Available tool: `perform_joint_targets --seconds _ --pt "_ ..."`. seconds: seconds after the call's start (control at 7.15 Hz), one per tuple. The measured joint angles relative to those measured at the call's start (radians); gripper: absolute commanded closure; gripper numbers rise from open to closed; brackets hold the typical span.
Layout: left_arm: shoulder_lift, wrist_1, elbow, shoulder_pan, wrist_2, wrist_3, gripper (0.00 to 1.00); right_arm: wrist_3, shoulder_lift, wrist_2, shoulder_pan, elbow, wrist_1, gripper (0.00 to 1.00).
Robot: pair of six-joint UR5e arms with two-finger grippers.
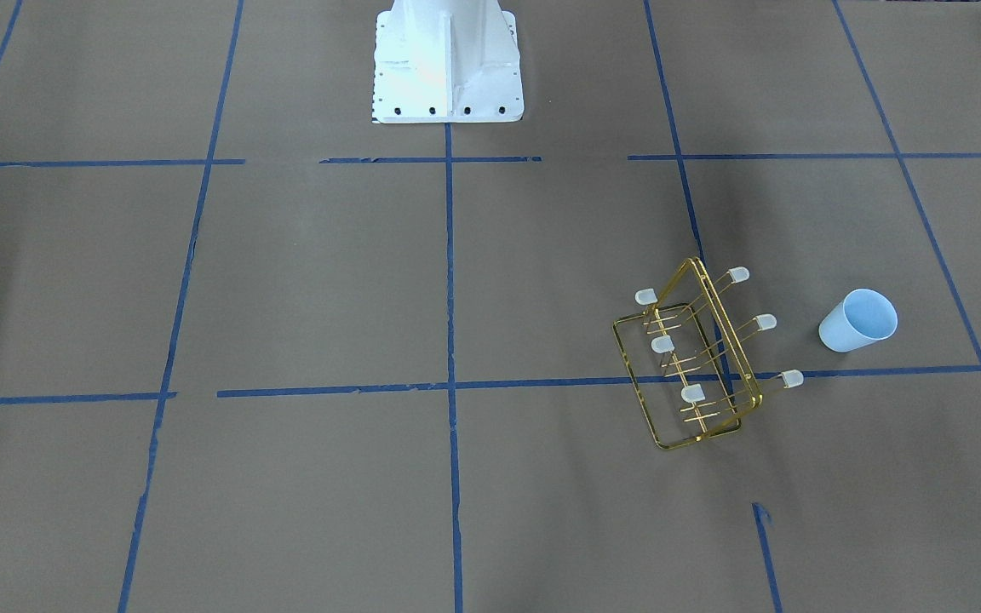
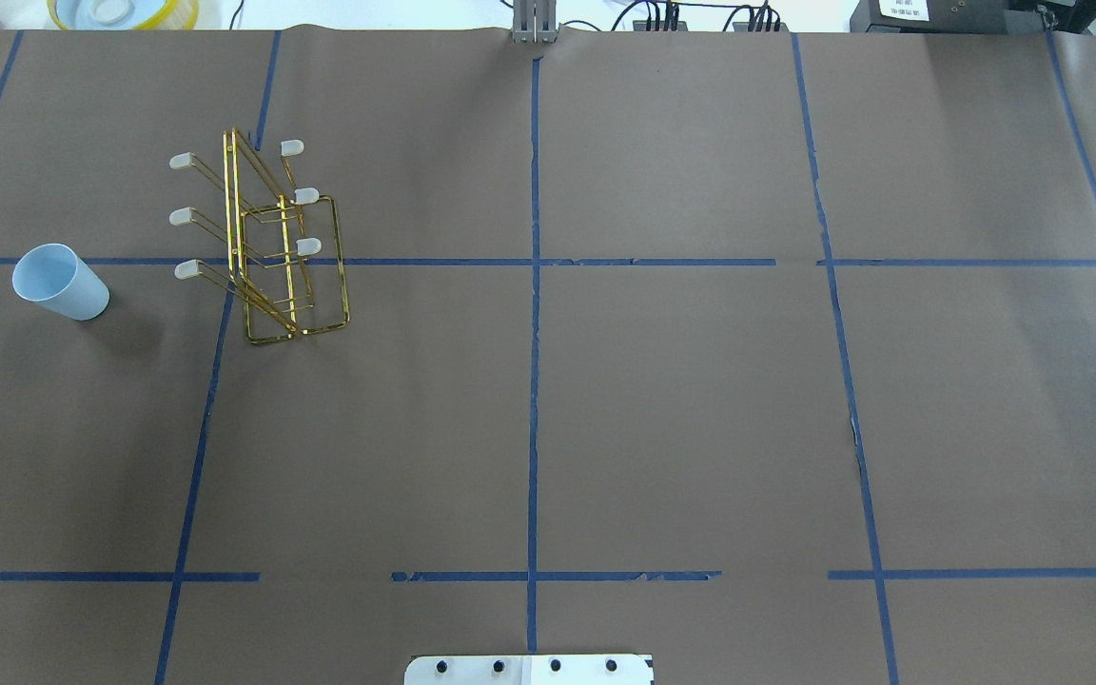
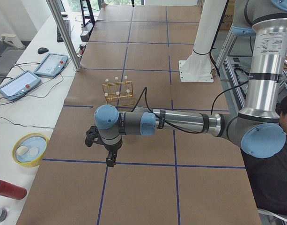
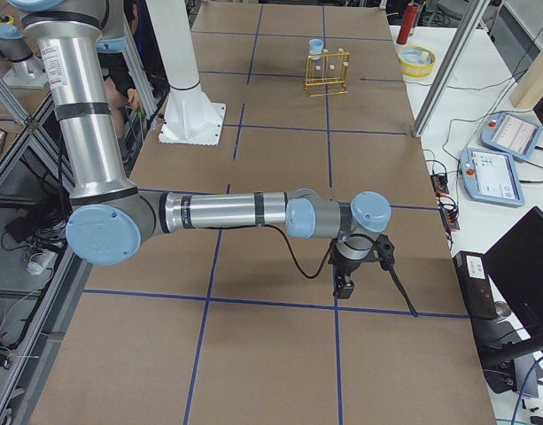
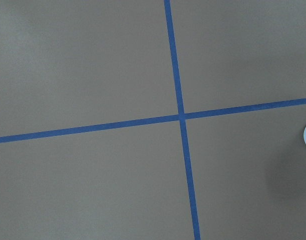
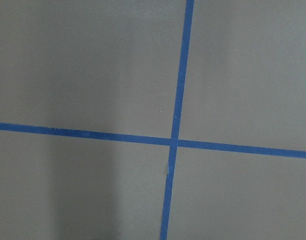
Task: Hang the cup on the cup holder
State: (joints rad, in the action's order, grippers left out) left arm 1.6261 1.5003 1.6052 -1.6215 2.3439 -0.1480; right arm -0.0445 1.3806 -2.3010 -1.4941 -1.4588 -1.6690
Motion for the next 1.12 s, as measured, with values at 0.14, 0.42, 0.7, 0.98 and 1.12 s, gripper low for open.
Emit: perform_joint_targets --seconds 0.14,0.42,0.7,0.98,1.12 --pt "0.001 0.000 0.000 0.000 0.000 0.001 0.00 0.000 0.000 0.000 0.000 0.000 0.000 0.00" --pt "0.013 0.003 0.001 0.000 0.001 0.003 0.00 0.000 0.000 0.000 0.000 0.000 0.000 0.00" --pt "0.036 0.022 -0.006 0.000 -0.005 0.005 0.00 0.001 0.000 0.000 0.000 0.000 0.000 0.00" --pt "0.043 0.032 0.017 0.000 -0.004 0.007 0.00 0.001 0.000 0.000 0.000 0.000 0.000 0.00" --pt "0.043 0.033 0.030 0.000 -0.001 0.010 0.00 0.001 0.000 0.000 0.000 0.000 0.000 0.00"
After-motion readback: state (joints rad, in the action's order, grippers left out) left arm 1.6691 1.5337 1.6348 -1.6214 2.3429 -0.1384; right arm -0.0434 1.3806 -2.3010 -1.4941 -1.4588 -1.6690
